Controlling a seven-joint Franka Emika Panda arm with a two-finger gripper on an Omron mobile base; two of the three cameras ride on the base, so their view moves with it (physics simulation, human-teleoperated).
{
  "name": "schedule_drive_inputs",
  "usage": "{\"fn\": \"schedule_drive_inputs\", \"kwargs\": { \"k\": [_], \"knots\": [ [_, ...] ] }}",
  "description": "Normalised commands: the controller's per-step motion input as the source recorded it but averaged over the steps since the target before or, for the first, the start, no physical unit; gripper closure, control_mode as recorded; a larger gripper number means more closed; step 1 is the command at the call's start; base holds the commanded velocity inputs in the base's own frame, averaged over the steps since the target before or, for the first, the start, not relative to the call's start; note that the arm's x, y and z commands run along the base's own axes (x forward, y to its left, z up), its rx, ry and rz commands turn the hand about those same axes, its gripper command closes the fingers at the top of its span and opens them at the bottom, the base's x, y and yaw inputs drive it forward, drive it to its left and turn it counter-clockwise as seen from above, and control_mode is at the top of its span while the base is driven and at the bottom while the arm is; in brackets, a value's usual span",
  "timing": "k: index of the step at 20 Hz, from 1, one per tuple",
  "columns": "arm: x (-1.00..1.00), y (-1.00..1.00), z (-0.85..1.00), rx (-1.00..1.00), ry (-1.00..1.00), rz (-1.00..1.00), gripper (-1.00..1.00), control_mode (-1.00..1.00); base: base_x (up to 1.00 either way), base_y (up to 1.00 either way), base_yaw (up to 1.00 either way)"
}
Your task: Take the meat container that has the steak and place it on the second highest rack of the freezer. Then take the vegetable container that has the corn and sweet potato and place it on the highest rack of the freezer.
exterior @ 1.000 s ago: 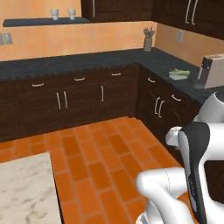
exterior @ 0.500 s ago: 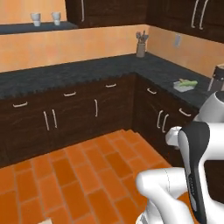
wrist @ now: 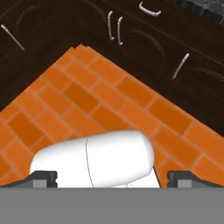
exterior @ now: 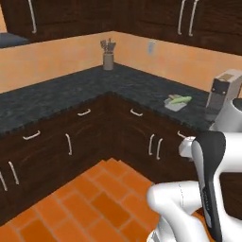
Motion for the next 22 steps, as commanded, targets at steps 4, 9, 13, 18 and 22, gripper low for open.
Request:
{"fn": "schedule_drive_inputs", "kwargs": {
  "k": [4, 9, 13, 18, 22],
  "knots": [
    [0.0, 0.0, 0.0, 0.0, 0.0, 0.0, -1.0, 1.0, 1.0, 0.0, -0.53],
    [0.0, 0.0, 0.0, 0.0, 0.0, 0.0, -1.0, 1.0, 1.0, 0.0, -0.54],
    [0.0, 0.0, 0.0, 0.0, 0.0, 0.0, -1.0, 1.0, 1.0, 0.15, -0.57],
    [0.0, 0.0, 0.0, 0.0, 0.0, 0.0, -1.0, 1.0, 0.88, 0.56, -0.55],
    [0.0, 0.0, 0.0, 0.0, 0.0, 0.0, -1.0, 1.0, 0.18, 0.8, -0.43]
  ]
}}
